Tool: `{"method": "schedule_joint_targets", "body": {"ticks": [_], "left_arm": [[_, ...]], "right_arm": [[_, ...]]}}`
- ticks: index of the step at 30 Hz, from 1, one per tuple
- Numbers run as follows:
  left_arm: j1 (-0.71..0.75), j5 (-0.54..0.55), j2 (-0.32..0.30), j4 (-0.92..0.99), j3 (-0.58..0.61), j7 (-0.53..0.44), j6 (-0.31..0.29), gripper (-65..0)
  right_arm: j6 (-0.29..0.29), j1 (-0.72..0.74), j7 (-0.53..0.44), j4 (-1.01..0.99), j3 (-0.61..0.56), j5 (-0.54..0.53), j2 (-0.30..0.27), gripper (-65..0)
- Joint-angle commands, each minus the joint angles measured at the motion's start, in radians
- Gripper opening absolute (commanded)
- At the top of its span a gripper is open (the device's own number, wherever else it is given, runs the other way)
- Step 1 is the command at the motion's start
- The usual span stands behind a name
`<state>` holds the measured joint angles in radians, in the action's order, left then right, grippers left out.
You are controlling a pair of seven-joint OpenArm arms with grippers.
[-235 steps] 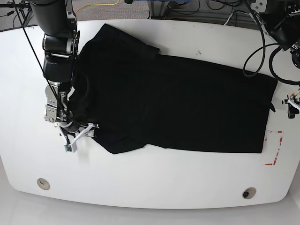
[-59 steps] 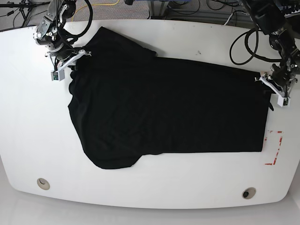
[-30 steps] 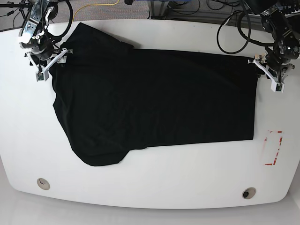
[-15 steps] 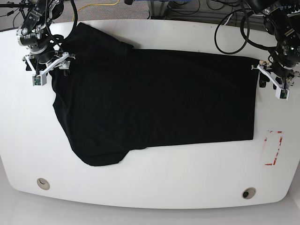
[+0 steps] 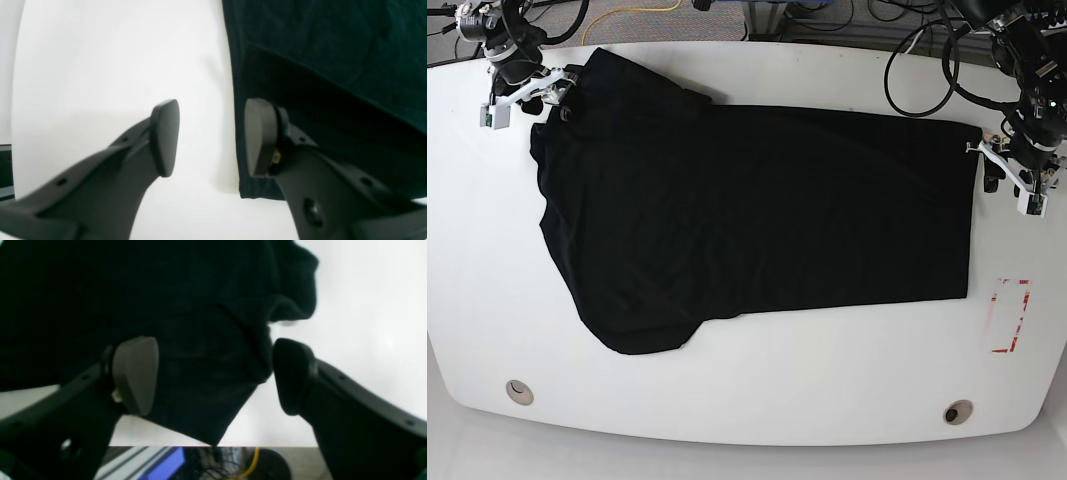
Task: Fold the T-shirt properly
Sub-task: 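Pull the held shirt edge toward the robot with both grippers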
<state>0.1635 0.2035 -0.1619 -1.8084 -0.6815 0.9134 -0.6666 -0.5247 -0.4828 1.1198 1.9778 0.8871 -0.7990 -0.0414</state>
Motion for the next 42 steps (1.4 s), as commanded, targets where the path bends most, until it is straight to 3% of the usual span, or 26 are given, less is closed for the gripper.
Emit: {"method": "schedule_joint_targets", "body": {"ticks": [1, 13, 23, 42], "left_arm": [[-0.011, 0.011, -0.015, -0.023, -0.004, -0.017, 0.000, -35.0], [-0.011, 0.011, -0.017, -0.018, -0.004, -0.017, 0.000, -35.0], [-0.011, 0.011, -0.018, -0.018, -0.002, -0.017, 0.000, -35.0], [-0.011, 0.011, -0.018, -0.021, -0.002, -0.017, 0.000, -35.0]], "right_arm": [[-0.005, -0.029, -0.017, -0.010, 0.010, -0.038, 0.002, -14.1], [-0.019, -0.089, -0.016, -0.117, 0.004, -0.073, 0.034, -14.1], [-0.027, -0.104, -0.020, -0.170, -0.079, -0.072, 0.036, -14.1], [-0.027, -0.101, -0.022, -0.228, -0.130, -0.070, 0.036, -14.1]]}}
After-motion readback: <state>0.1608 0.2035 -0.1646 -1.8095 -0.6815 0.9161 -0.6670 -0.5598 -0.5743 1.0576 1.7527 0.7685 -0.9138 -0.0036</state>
